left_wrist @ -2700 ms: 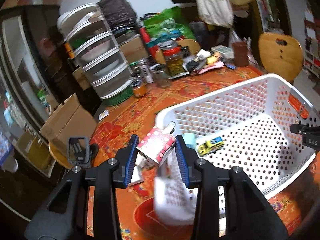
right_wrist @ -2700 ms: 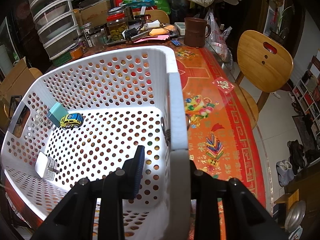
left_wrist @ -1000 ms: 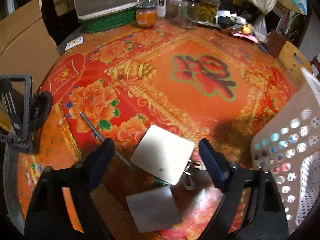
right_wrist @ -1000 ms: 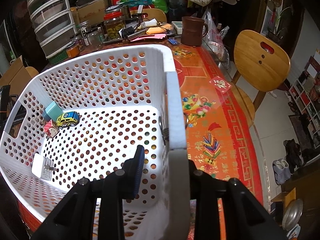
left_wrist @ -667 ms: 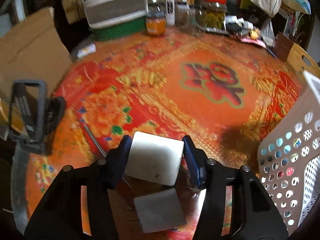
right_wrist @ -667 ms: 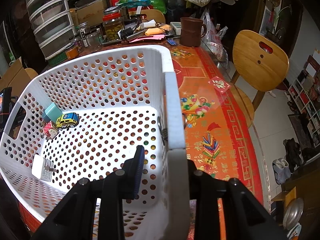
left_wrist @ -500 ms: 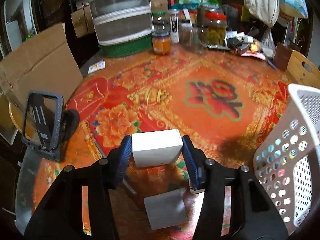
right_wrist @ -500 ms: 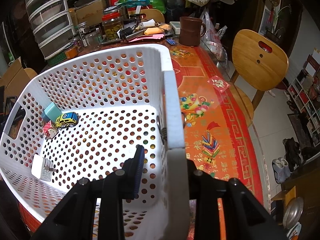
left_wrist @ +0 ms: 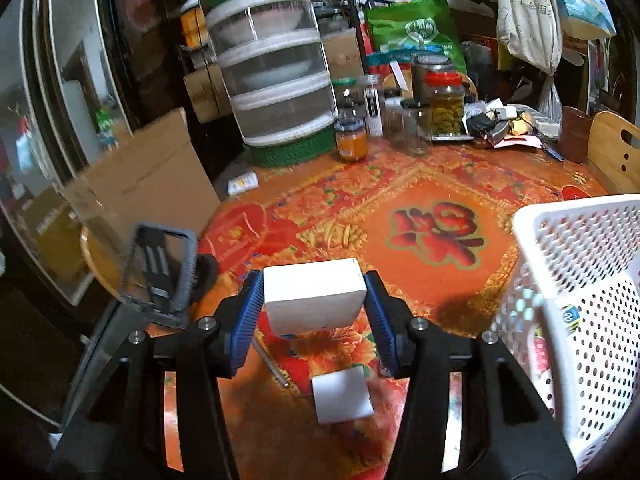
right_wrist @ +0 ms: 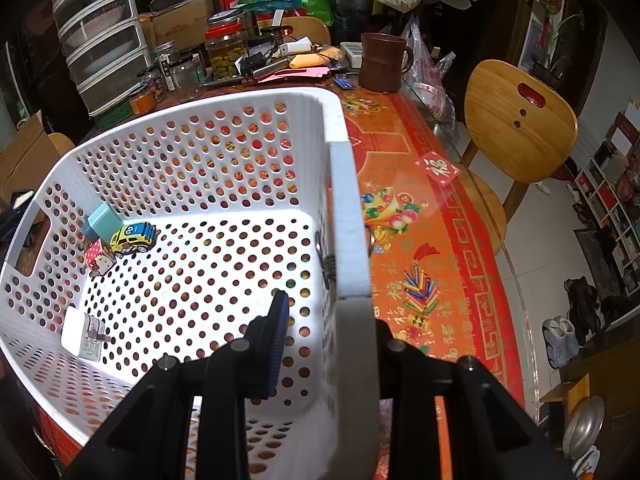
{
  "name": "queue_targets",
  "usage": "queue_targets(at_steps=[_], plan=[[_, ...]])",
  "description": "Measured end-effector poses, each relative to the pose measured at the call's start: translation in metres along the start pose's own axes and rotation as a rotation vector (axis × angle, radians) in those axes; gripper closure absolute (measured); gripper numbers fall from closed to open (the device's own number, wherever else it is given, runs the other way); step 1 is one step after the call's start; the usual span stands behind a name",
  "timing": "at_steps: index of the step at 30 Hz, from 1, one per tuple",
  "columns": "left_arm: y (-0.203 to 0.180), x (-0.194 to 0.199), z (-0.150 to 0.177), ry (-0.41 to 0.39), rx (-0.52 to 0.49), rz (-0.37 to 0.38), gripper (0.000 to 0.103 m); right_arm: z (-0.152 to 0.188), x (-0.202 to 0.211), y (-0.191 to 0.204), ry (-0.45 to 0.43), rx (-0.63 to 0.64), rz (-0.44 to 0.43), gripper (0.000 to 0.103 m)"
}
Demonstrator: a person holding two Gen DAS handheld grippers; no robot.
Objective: Organize rigid objects
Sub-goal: 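Carry the white block over the basket with the left tool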
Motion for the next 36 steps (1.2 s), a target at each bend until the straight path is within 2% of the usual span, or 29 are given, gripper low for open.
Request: queue_targets(at_steps=[8, 11, 17, 24, 30, 36], plan=[[-0.026, 0.086, -0.028, -0.098, -0.071, -0.027, 0.055, 0.0, -0.001, 0.001, 0.002, 0.004, -0.015, 0.075], [-0.051, 0.116, -0.032, -0.138, -0.134, -0.038, 0.055, -0.001, -0.001, 0.002, 0.002, 0.003, -0.016, 0.075], [-0.114, 0.15, -0.021, -0.142, -0.231, 0.016, 0.055, 0.0, -0.001, 0.003, 0.006, 0.01, -0.017, 0.075], [-0.157, 0.156, 0.0, -0.111, -0.28, 0.035, 0.055, 0.0, -0.001, 0.004, 0.007, 0.012, -0.019, 0.075], [-0.162, 0.142, 0.012, -0.078, -0.292, 0.049, 0.055, 0.0, -0.002, 0.004, 0.007, 0.01, -0.021, 0.075], [-0.168, 0.126, 0.019, -0.037, -0.3, 0.095, 0.054, 0.0, -0.002, 0.004, 0.006, 0.011, -0.02, 0.075]])
Point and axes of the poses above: each gripper's, at about its wrist camera, not at the fingertips, and x roughly against the way its jaws point, y to its left, z to its underside, the point moved 8 cm from there along -x, roughly the way its jaws point, and after that the axes turned 2 degrees about -z, right-handed, at the moved point
